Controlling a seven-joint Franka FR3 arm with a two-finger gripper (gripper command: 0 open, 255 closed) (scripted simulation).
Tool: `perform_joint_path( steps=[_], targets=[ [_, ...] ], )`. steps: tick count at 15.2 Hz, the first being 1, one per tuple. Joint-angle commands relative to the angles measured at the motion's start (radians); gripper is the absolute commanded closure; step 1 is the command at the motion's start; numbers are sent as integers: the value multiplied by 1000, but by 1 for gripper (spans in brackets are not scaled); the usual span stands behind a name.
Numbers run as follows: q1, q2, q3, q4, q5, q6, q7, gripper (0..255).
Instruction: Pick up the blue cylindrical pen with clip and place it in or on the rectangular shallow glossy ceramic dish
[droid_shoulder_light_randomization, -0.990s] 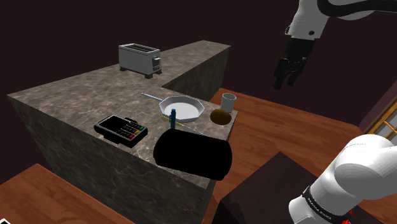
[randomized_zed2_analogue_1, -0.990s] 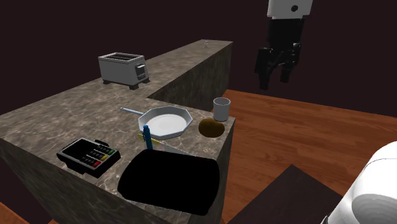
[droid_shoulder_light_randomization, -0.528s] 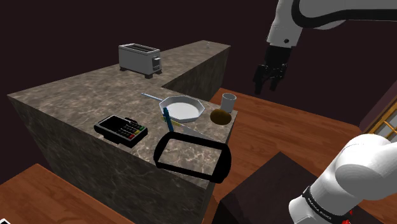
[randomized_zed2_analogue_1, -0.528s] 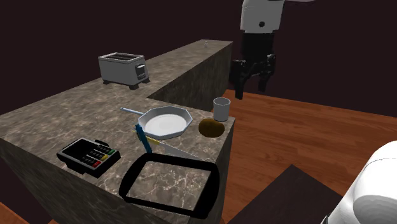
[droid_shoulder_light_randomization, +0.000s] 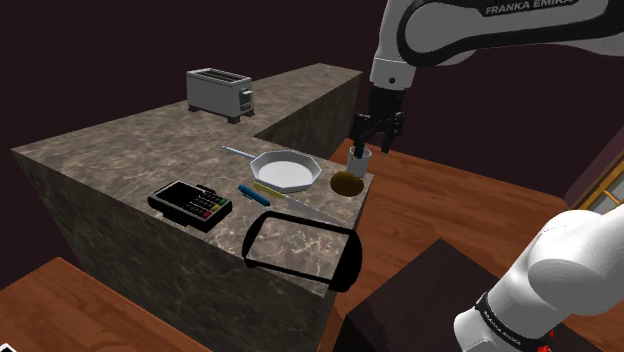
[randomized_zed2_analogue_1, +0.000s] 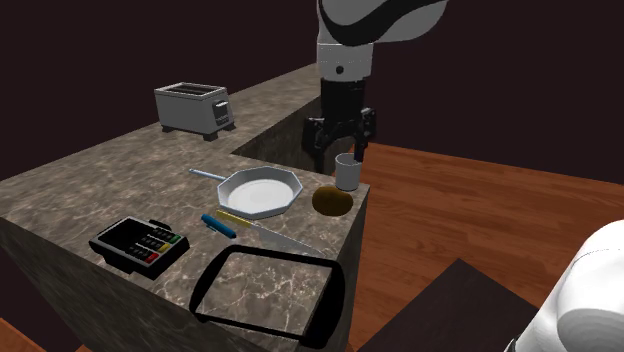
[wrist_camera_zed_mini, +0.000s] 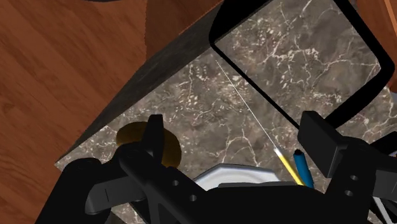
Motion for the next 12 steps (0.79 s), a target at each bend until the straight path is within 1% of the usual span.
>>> perform_joint_path(
  steps=[1, 6, 12],
  targets=[
    [3, 66, 22, 28, 2, 43, 34, 0],
    [14, 239, 77, 126, -12, 126, 131, 0],
    [39, 463, 123, 288, -64, 191, 251, 0]
  ],
)
